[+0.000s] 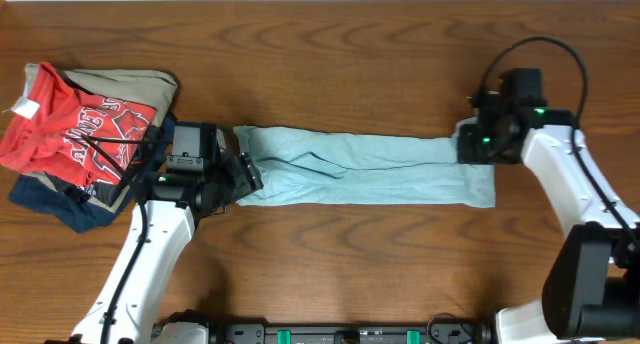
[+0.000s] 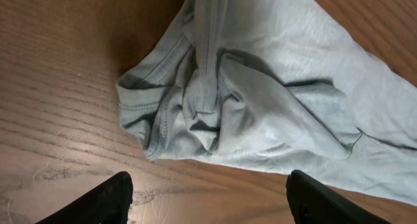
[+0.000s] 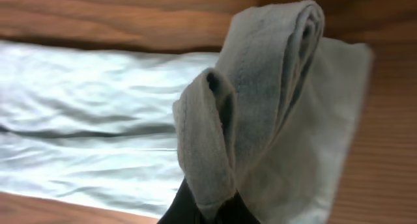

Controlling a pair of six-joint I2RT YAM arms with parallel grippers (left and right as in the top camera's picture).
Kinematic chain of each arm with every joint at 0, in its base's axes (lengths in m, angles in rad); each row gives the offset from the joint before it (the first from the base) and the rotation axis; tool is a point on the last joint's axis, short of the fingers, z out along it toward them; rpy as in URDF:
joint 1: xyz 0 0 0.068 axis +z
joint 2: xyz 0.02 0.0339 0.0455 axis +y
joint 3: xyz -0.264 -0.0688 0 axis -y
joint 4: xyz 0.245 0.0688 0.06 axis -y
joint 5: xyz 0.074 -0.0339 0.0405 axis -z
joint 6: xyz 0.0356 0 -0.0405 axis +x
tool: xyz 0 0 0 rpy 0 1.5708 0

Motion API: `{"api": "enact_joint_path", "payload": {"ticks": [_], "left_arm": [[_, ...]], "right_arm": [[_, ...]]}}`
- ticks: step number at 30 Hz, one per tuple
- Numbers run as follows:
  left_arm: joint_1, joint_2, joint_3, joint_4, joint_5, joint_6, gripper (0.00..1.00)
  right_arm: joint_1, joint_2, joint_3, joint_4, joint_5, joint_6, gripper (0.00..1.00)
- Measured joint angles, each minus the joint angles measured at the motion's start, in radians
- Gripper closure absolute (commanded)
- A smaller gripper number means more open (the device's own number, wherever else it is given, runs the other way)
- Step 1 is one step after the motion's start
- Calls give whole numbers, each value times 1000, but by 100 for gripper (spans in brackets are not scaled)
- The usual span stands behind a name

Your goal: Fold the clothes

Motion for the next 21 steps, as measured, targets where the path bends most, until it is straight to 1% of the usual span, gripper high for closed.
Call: {"api": "enact_joint_path", "payload": {"ticks": [10,21], "left_arm": [[0,0,0,-22,0,0,23],[0,0,0,-30,0,11,23]], "right_arm": [[129,48,0,21,2,76,99],[192,64,-1,40,3,109,98]]}}
